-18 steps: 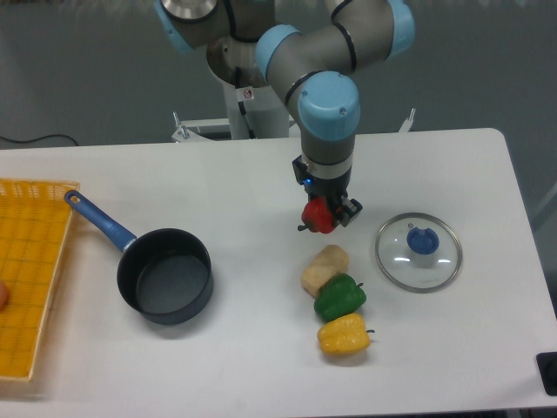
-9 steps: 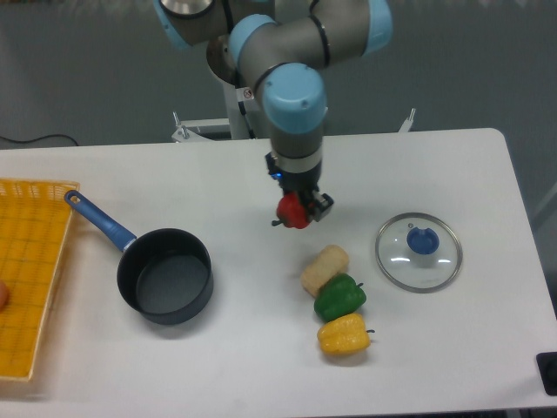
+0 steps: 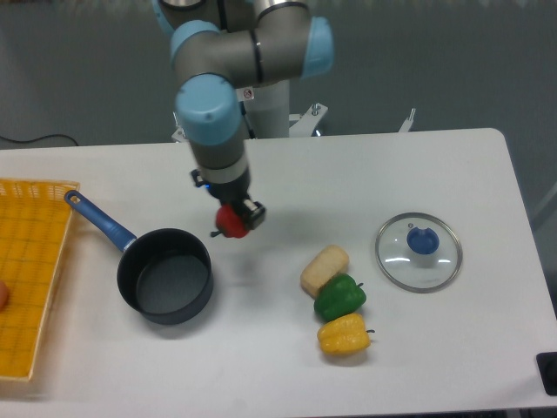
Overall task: Place the red pepper in the pot
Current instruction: 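Carry the red pepper over to the dark blue saucepan, then lower the red pepper down into the saucepan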
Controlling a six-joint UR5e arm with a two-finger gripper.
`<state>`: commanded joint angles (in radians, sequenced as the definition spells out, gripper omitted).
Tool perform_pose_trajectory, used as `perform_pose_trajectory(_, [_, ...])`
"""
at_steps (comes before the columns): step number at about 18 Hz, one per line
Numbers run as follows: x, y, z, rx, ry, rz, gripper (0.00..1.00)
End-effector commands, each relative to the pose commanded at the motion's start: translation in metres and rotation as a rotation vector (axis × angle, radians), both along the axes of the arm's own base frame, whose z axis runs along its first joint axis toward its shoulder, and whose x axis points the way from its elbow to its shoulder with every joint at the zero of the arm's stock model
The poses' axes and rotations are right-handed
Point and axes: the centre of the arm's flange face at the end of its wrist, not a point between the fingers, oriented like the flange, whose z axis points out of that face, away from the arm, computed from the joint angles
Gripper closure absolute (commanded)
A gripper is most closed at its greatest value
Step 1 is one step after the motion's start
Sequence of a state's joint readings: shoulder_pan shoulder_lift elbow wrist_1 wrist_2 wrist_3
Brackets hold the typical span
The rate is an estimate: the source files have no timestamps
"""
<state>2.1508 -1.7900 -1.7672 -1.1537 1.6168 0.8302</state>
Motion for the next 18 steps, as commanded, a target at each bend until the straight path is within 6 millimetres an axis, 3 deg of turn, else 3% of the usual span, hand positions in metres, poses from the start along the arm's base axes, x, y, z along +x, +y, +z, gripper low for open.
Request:
perform_pose_trajectory(6, [0.026, 0.039, -0.015, 0.048, 0.035, 0.063, 0.7])
perform_pose_trajectory(18, [0.026, 0.068, -0.037, 0.055, 0.038, 0.089, 0.7])
